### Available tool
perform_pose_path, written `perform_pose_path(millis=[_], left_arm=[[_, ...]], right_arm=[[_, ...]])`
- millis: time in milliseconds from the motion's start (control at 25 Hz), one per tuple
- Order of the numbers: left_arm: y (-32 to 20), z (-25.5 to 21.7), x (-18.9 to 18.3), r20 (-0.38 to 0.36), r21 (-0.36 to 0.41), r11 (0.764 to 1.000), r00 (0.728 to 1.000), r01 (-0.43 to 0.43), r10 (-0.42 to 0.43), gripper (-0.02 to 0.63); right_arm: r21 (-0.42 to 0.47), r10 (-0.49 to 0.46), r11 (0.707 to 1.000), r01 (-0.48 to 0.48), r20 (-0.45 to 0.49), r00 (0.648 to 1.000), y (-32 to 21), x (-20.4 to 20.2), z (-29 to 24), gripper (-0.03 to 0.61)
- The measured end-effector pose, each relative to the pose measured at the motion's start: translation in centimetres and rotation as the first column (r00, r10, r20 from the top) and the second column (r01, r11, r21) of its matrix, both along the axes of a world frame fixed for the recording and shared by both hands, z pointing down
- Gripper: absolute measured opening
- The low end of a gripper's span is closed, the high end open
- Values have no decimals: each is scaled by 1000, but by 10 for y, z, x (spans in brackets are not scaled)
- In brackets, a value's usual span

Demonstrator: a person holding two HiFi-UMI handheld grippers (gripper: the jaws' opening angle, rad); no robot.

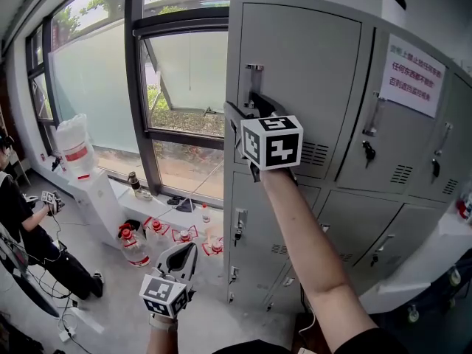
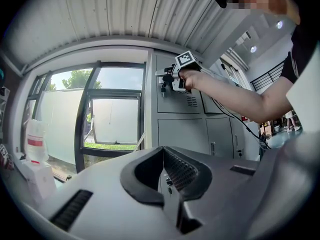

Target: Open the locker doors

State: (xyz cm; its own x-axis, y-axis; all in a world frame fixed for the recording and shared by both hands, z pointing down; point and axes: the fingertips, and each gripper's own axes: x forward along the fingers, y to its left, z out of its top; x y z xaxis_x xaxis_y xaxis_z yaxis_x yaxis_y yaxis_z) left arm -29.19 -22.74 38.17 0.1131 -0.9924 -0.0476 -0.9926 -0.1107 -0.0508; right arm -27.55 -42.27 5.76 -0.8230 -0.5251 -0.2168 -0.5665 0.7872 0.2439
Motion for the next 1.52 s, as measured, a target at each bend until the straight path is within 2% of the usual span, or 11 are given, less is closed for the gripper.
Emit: perform_pose_path(millis=[240, 440, 800, 1160, 1360, 1520], left_arm=[[4, 2, -2, -6, 2, 1000, 1000, 2, -2, 18], [7, 4, -5, -17, 3, 1000, 1000, 4, -4, 18], [8, 5, -1, -29, 7, 1000, 999, -24, 24, 18], [9, 13, 13, -41, -1, 994, 993, -113, 113, 18], [6, 14, 27, -45, 10, 984, 983, -176, 177, 18], [2, 18, 42, -44, 2, 974, 973, -227, 227, 18]], right_arm=[[-5, 44, 999, -44, 3, 999, -5, -5, -4, 282], [-19, 33, 999, -33, 28, 999, -5, -3, -4, 268], [10, 4, 1000, -4, 32, 999, 14, 7, -3, 197], [-8, -12, 1000, 12, 65, 998, 46, 34, -6, 64], [15, -36, 999, 35, 47, 998, 67, 46, -6, 64], [19, -80, 997, 79, 67, 995, 87, 62, -6, 61]])
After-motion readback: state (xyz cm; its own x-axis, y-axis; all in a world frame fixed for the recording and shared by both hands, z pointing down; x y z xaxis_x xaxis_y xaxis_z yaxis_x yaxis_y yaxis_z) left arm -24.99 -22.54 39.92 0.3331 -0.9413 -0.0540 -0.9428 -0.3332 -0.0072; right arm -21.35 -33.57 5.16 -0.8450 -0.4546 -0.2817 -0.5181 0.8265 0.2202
